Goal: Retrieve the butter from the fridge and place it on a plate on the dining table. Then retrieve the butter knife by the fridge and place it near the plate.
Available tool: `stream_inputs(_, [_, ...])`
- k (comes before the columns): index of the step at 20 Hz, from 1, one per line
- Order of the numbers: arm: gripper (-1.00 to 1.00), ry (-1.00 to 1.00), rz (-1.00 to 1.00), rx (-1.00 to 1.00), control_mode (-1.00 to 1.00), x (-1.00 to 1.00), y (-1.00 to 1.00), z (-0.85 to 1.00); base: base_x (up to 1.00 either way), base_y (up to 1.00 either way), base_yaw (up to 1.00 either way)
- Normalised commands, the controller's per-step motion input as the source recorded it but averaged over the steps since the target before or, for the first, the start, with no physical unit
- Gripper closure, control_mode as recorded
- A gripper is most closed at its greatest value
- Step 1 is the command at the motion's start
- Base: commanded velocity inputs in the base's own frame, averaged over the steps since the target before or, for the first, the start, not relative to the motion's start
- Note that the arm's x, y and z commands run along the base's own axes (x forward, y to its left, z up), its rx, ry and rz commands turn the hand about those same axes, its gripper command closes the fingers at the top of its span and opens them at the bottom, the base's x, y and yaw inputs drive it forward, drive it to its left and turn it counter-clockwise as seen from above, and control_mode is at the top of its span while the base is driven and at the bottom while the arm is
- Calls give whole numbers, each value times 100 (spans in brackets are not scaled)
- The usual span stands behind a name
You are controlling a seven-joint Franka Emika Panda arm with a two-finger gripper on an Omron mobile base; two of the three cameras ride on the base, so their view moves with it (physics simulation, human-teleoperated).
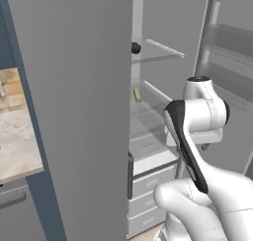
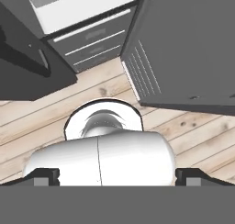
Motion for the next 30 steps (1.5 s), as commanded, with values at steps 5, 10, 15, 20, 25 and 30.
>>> stream_inputs(5, [-100,0,0,0,100,0,0,0,54,-12,0])
stream_inputs(10, [-100,0,0,0,100,0,0,0,49,-26,0])
stream_inputs(15, [-100,0,0,0,100,0,0,0,44,-28,0])
stream_inputs(20, [-100,0,0,0,100,0,0,0,38,-2,0])
stream_inputs(25, [-100,0,0,0,100,0,0,0,42,0,2])
stream_inputs(30, [-100,0,0,0,100,0,0,0,35,0,4])
